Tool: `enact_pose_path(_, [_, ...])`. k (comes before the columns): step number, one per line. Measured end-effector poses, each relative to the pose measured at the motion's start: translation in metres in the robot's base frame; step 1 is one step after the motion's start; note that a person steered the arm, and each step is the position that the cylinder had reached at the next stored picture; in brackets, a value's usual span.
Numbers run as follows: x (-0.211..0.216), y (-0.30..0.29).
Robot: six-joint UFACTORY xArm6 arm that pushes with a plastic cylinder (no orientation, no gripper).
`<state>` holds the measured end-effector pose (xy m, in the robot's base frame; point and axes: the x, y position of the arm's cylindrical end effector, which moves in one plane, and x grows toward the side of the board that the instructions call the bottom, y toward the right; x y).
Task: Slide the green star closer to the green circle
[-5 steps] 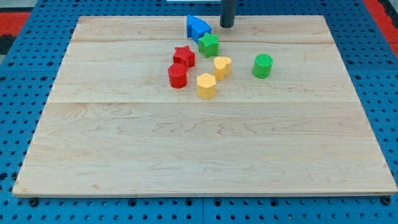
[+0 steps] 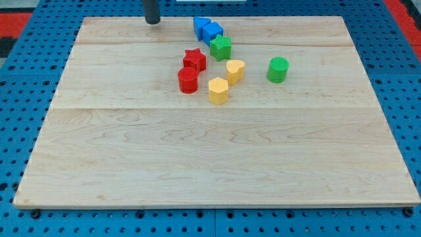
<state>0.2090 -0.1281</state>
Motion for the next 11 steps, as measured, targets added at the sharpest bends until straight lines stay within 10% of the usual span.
enact_pose_path(11, [0.07,0.203])
